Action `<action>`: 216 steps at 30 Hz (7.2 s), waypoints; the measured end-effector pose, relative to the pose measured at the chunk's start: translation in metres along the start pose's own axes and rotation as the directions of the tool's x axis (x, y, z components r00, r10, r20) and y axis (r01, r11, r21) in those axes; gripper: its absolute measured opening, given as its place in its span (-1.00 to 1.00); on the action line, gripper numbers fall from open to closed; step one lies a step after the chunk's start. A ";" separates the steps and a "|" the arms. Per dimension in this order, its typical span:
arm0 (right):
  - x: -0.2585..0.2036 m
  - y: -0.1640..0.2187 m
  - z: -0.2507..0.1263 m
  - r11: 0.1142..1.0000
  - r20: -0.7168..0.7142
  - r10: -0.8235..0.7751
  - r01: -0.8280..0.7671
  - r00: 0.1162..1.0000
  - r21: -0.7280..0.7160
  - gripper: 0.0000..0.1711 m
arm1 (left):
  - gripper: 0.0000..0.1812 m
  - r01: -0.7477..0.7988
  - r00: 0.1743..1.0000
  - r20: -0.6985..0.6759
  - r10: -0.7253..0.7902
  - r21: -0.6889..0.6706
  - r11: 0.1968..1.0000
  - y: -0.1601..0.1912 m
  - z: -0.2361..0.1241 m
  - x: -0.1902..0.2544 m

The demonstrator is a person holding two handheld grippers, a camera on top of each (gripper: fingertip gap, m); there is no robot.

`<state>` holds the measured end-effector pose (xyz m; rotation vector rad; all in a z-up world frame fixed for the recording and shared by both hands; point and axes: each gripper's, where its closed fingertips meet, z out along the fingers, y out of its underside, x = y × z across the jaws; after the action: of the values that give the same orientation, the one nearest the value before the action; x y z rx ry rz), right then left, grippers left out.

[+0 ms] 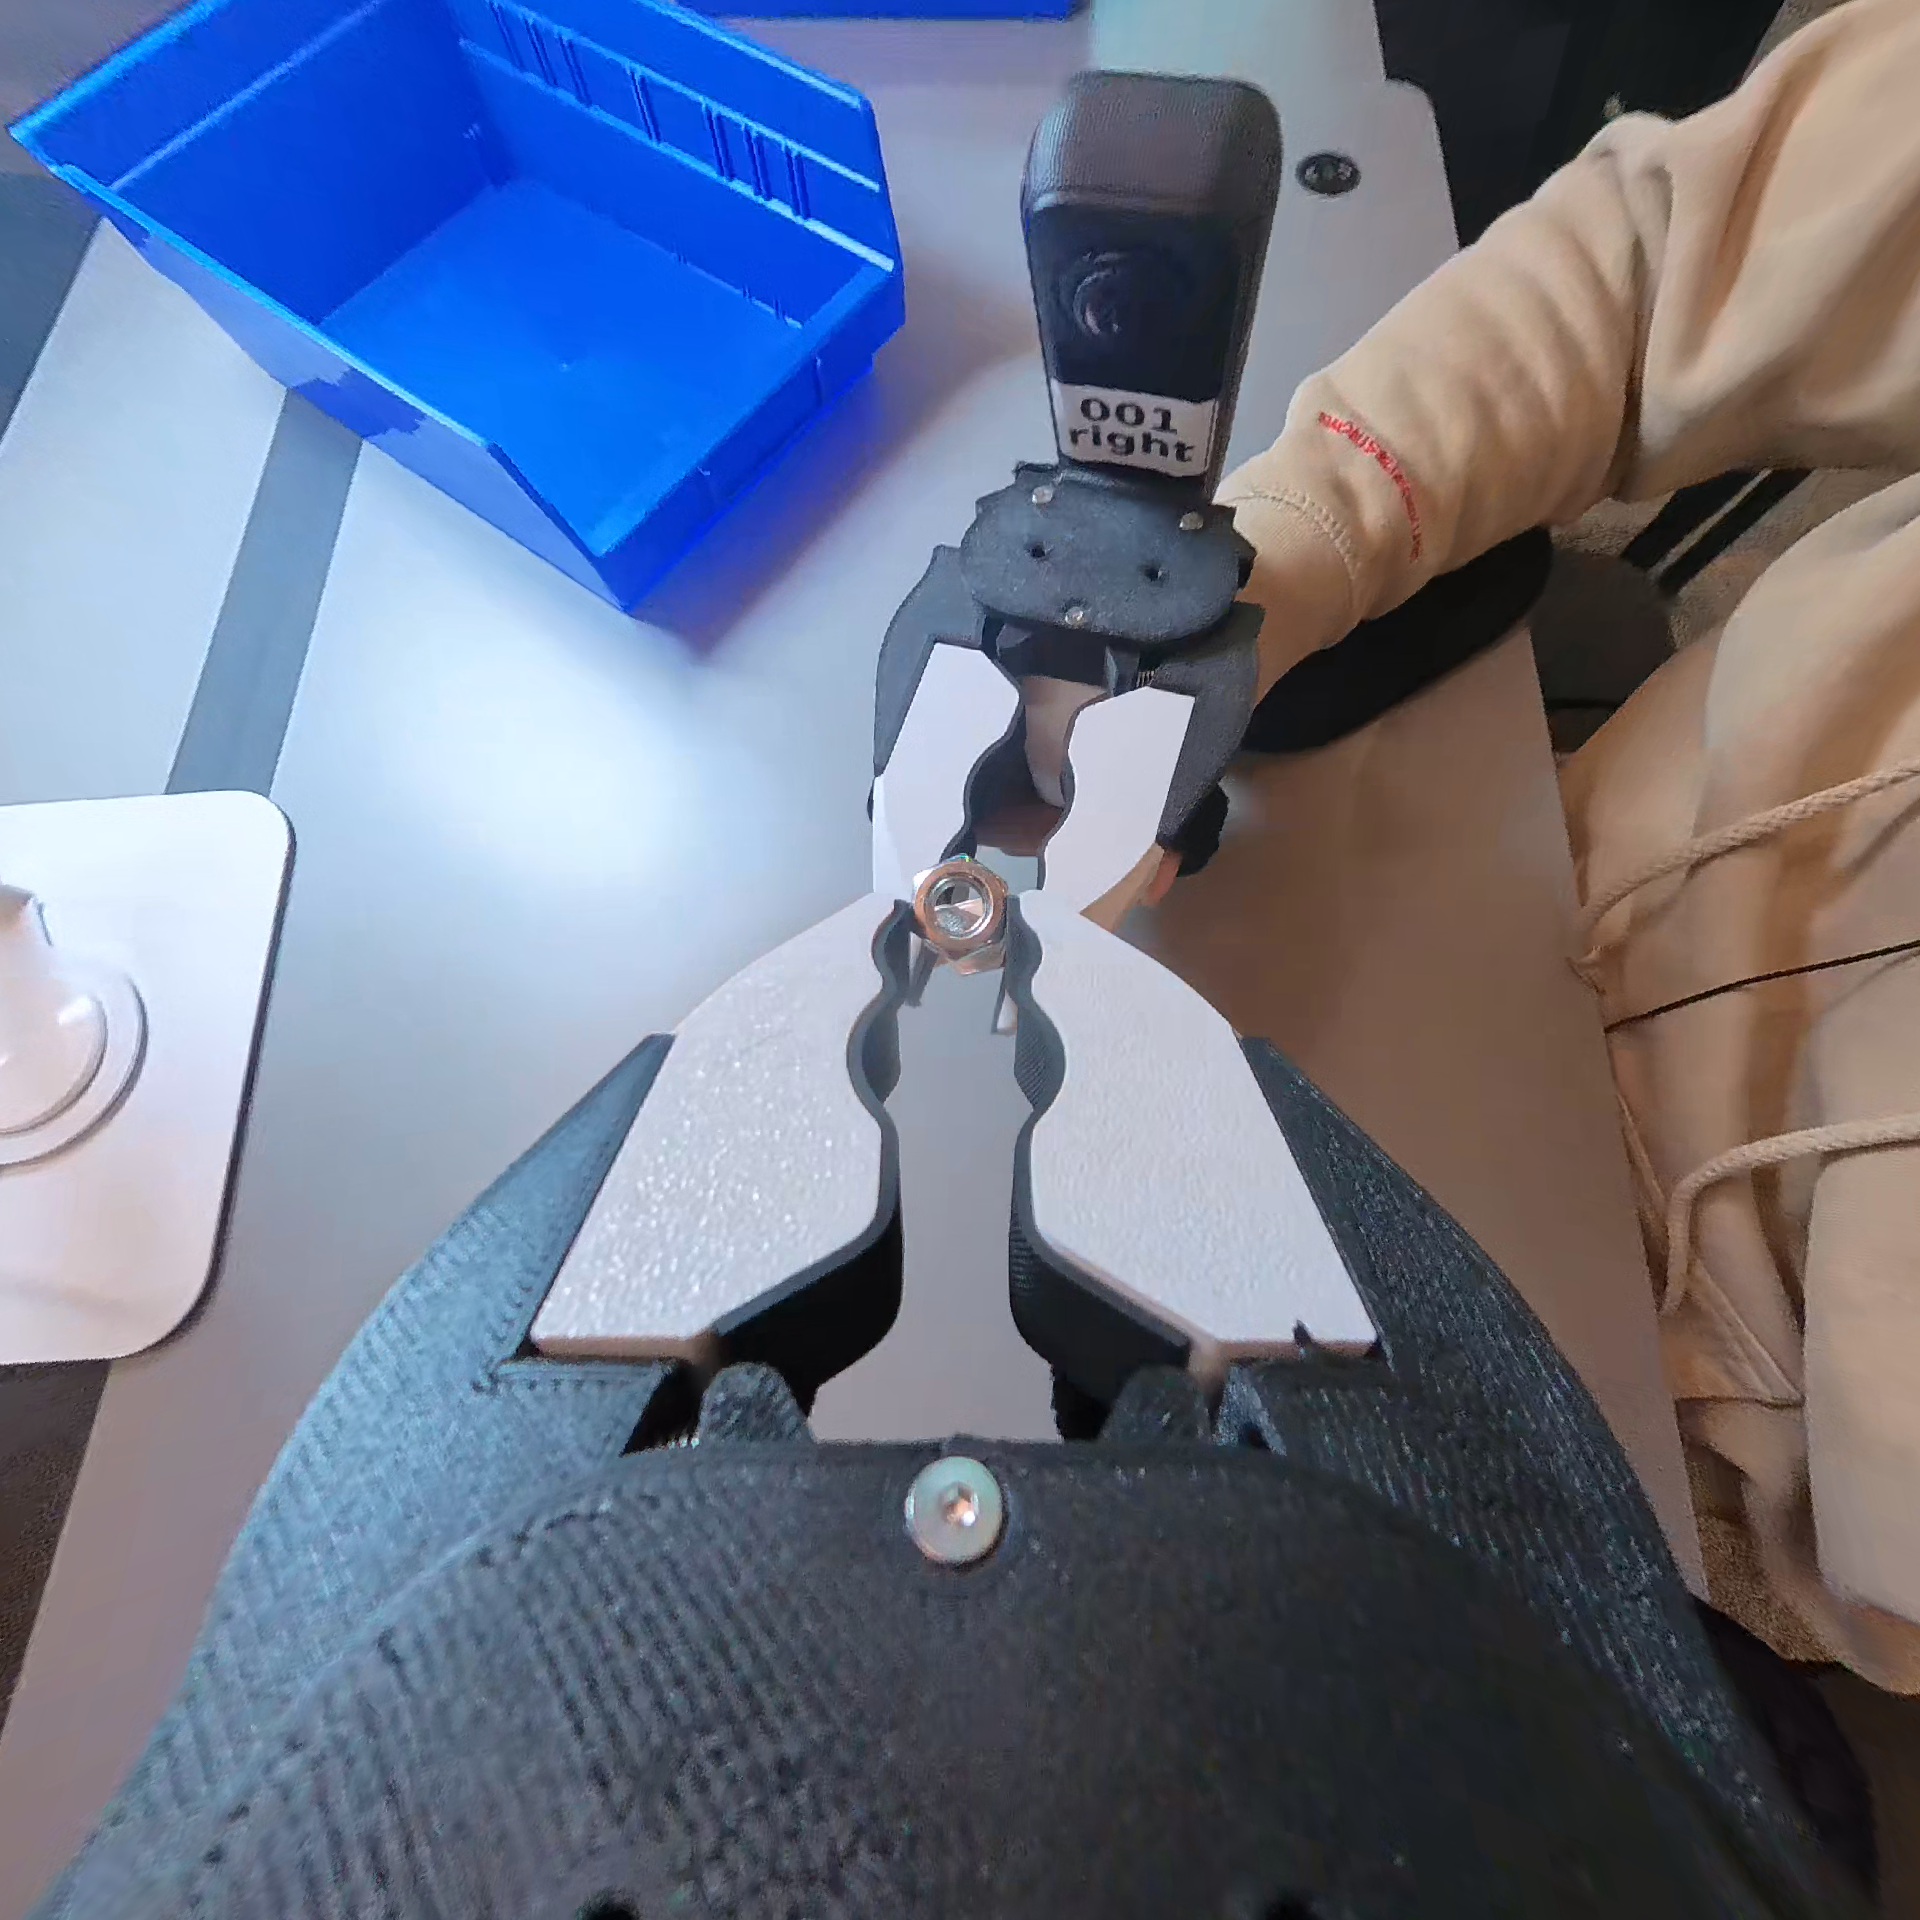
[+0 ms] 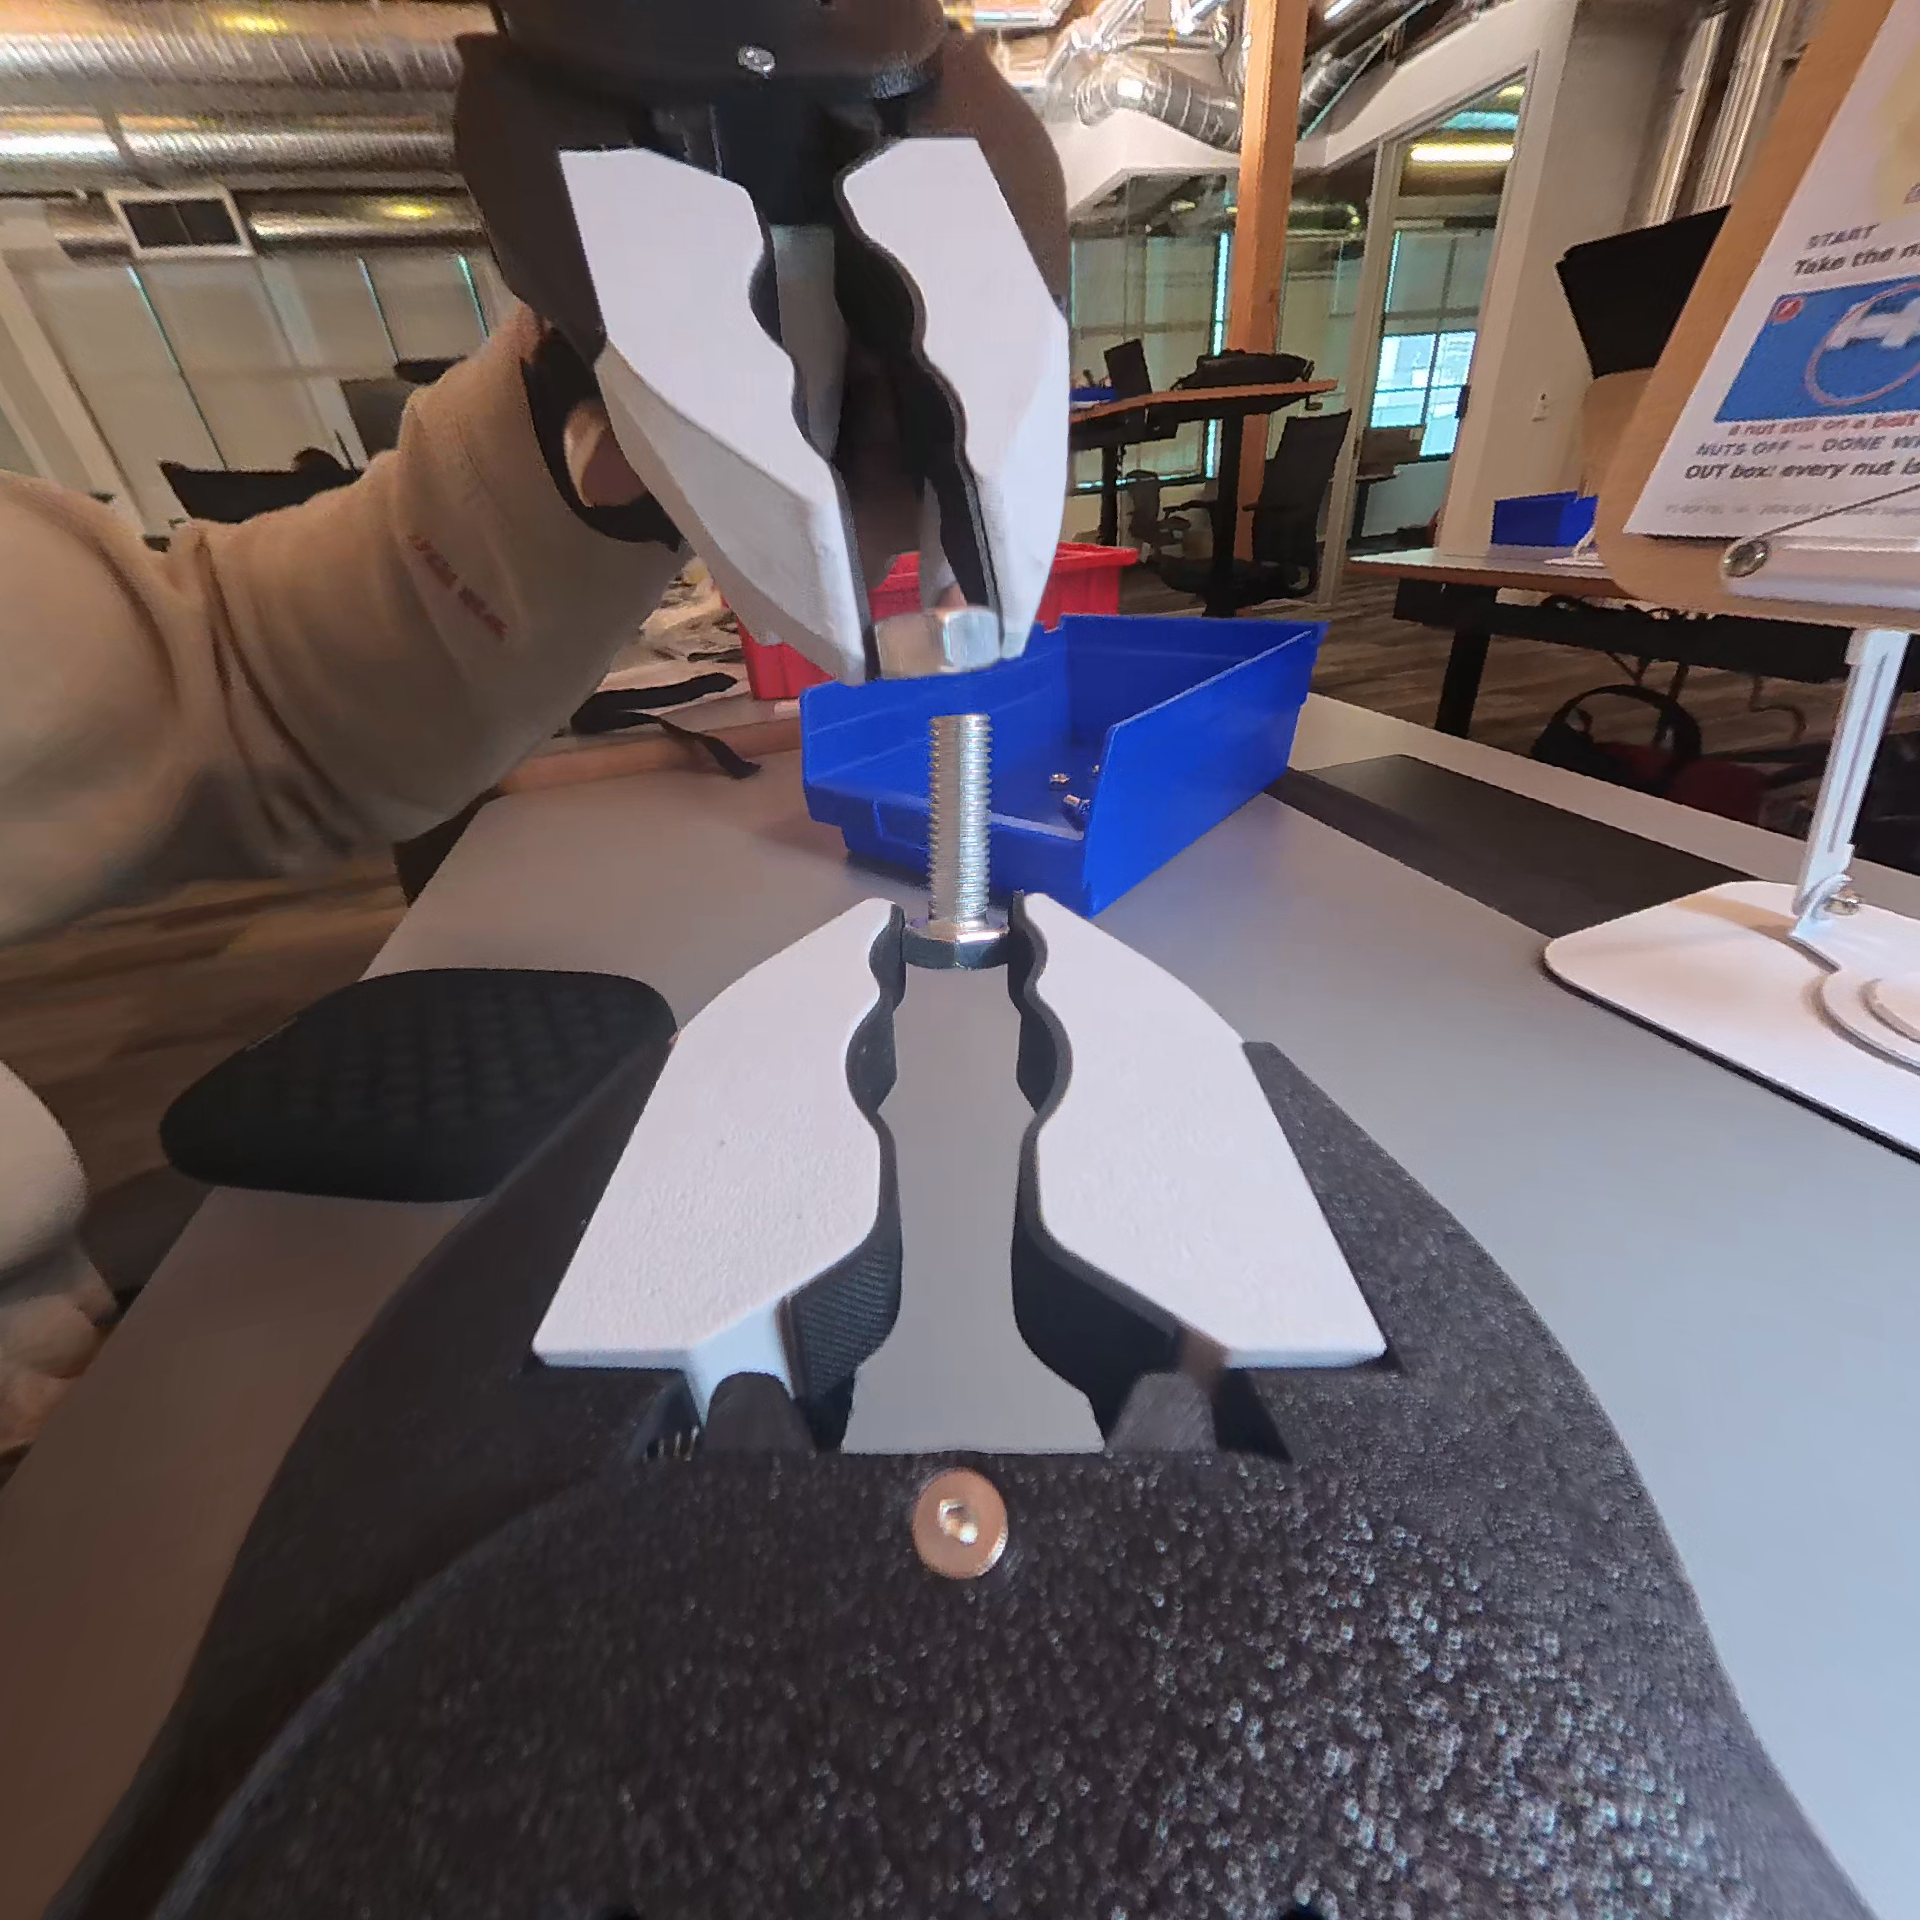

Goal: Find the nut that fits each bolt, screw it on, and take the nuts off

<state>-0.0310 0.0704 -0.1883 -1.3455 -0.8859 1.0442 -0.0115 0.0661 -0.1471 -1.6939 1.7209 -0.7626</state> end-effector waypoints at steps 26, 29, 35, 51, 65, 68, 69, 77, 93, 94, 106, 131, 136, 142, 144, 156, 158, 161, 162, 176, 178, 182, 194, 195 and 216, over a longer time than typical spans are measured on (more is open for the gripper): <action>-0.001 -0.038 -0.017 0.972 0.017 0.037 -0.040 0.999 0.230 -0.78 | -0.81 0.019 0.995 -0.103 -0.016 0.031 0.999 -0.035 0.002 0.004; 0.000 -0.037 -0.017 0.977 -0.012 0.004 -0.002 1.000 0.213 -0.78 | -0.81 0.011 0.995 -0.100 -0.009 0.014 1.000 -0.034 0.002 0.004; 0.001 -0.035 -0.015 0.981 -0.046 -0.037 0.045 0.998 0.190 -0.78 | -0.81 0.011 0.994 -0.107 -0.012 -0.016 1.000 -0.032 0.002 0.005; 0.002 -0.039 -0.017 0.978 -0.048 -0.040 0.048 0.998 0.202 -0.78 | -0.73 0.021 0.995 -0.100 -0.003 0.172 0.985 -0.041 -0.003 0.007; 0.000 -0.047 -0.021 0.971 -0.032 -0.053 0.059 0.998 0.232 -0.78 | -0.75 0.069 0.994 -0.110 -0.024 0.432 0.899 -0.048 -0.011 0.008; -0.001 -0.047 -0.021 0.970 -0.031 -0.058 0.063 0.998 0.233 -0.78 | -0.74 0.062 0.997 -0.078 -0.030 0.456 0.888 -0.048 -0.003 0.004; -0.001 -0.049 -0.022 0.969 -0.032 -0.056 0.062 0.998 0.238 -0.78 | -0.71 0.078 0.995 -0.088 -0.041 0.471 0.879 -0.048 -0.003 0.002; 0.004 -0.057 -0.028 0.961 -0.029 -0.043 0.049 0.999 0.271 -0.78 | -0.78 0.145 0.988 -0.127 -0.088 0.554 0.820 -0.046 -0.009 -0.007; 0.010 -0.045 -0.023 0.986 -0.045 -0.045 0.051 0.998 0.158 -0.78 | -0.81 0.107 0.991 -0.129 -0.038 0.589 0.801 -0.051 0.002 0.000; 0.010 -0.043 -0.022 0.989 -0.050 -0.047 0.053 0.998 0.141 -0.78 | -0.81 0.112 0.991 -0.131 -0.042 0.591 0.799 -0.050 0.002 -0.001; 0.003 -0.050 -0.026 0.985 0.033 -0.024 0.018 0.999 0.170 -0.78 | -0.81 0.194 0.980 -0.175 -0.100 0.682 0.706 -0.039 -0.009 -0.017; 0.005 -0.054 -0.030 0.977 0.075 0.013 -0.028 0.997 0.211 -0.78 | -0.87 0.177 0.984 -0.124 -0.127 0.726 0.665 -0.041 -0.003 -0.022; 0.007 -0.048 -0.027 0.982 0.055 0.018 -0.028 0.998 0.188 -0.78 | -0.70 0.152 0.986 -0.159 -0.050 0.733 0.663 -0.049 -0.004 -0.003; 0.005 -0.052 -0.029 0.978 0.075 0.022 -0.038 0.997 0.207 -0.78 | -0.87 0.203 0.979 -0.149 -0.139 0.728 0.655 -0.044 -0.001 -0.020; 0.005 -0.054 -0.030 0.977 0.068 0.013 -0.027 0.998 0.210 -0.78 | -0.86 0.199 0.980 -0.141 -0.142 0.727 0.657 -0.040 -0.003 -0.024; 0.006 -0.052 -0.030 0.978 0.067 0.016 -0.030 0.998 0.206 -0.78 | -0.88 0.201 0.979 -0.130 -0.155 0.725 0.659 -0.039 -0.001 -0.026; 0.007 -0.050 -0.029 0.980 0.059 0.016 -0.028 0.998 0.197 -0.78 | -0.80 0.203 0.979 -0.156 -0.130 0.738 0.643 -0.043 -0.004 -0.020; 0.008 -0.045 -0.026 0.984 0.055 0.021 -0.030 0.998 0.177 -0.78 | -0.70 0.176 0.983 -0.160 -0.086 0.729 0.661 -0.048 0.001 -0.007; 0.006 -0.045 -0.025 0.984 0.059 0.019 -0.029 0.998 0.173 -0.78 | -0.71 0.166 0.986 -0.145 -0.087 0.722 0.671 -0.048 0.004 -0.007; 0.007 -0.047 -0.027 0.982 0.059 0.022 -0.033 0.998 0.185 -0.78 | -0.72 0.169 0.985 -0.139 -0.099 0.724 0.669 -0.048 0.002 -0.009; 0.007 -0.047 -0.027 0.982 0.056 0.021 -0.031 0.998 0.186 -0.78 | -0.72 0.186 0.982 -0.148 -0.113 0.719 0.669 -0.047 0.003 -0.012; 0.010 -0.050 -0.030 0.978 0.058 0.033 -0.045 0.998 0.203 -0.78 | -0.73 0.195 0.981 -0.153 -0.122 0.720 0.667 -0.045 0.001 -0.015; 0.008 -0.049 -0.029 0.978 0.066 0.034 -0.047 0.997 0.202 -0.78 | -0.75 0.163 0.985 -0.154 -0.075 0.705 0.690 -0.046 0.006 -0.004; 0.008 -0.048 -0.028 0.980 0.065 0.029 -0.041 0.997 0.194 -0.78 | -0.76 0.164 0.985 -0.156 -0.075 0.703 0.692 -0.046 0.007 -0.003; 0.012 -0.037 -0.025 0.992 0.021 -0.009 0.007 1.000 0.123 -0.78 | -0.80 0.119 0.992 -0.103 -0.066 0.686 0.718 -0.041 0.013 -0.004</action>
<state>-0.0011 0.0758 -0.1539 -1.2290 -0.8293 1.0915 0.0252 0.0692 -0.1242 -1.2246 1.1533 -1.3313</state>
